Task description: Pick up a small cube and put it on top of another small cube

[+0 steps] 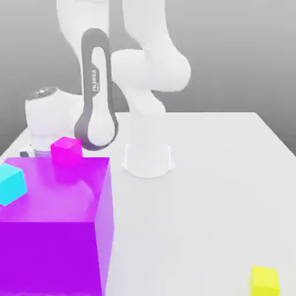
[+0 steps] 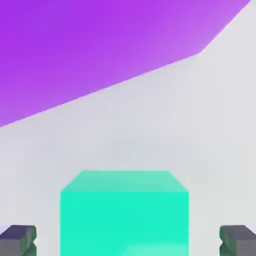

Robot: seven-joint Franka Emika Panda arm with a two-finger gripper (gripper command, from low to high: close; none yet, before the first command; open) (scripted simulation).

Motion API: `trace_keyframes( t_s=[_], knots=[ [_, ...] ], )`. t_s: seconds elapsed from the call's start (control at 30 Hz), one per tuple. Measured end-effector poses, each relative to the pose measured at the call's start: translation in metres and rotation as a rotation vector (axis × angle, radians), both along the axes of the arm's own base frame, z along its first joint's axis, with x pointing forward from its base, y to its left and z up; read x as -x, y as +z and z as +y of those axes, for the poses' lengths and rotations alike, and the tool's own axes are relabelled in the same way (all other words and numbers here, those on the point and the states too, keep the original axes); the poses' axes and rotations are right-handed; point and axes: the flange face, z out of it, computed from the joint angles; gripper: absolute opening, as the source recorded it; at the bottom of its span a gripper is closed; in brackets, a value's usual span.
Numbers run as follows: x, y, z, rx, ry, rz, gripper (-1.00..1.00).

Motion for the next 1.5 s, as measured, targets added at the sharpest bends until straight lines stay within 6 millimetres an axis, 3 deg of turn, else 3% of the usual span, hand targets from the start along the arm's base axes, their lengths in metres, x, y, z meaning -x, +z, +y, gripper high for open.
trace_keyframes(
  t_s=[0.23, 0.5, 0.6, 0.73, 0.8, 0.83, 0.9, 1.17, 1.33, 1.5],
  knots=[
    [-0.001, 0.001, 0.0, -0.001, 0.003, -0.002, -1.0],
    [0.001, 0.06, -0.003, -0.002, -0.015, -0.005, -1.0],
    [0.021, 0.076, -0.042, 0.029, -0.212, -0.028, -1.0],
    [0.072, 0.08, -0.097, 0.073, -0.512, -0.036, -1.0],
    [0.071, 0.084, -0.116, 0.103, -0.573, -0.043, -1.0],
    [0.064, 0.087, -0.124, 0.12, -0.587, -0.048, -1.0],
    [0.03, 0.092, -0.131, 0.153, -0.562, -0.062, -1.0],
    [-0.053, 0.115, -0.174, 0.309, -0.601, -0.125, -1.0],
    [-0.127, 0.131, -0.173, 0.399, -0.561, -0.182, -1.0],
    [-0.205, 0.148, -0.154, 0.489, -0.505, -0.26, -1.0]
  ],
)
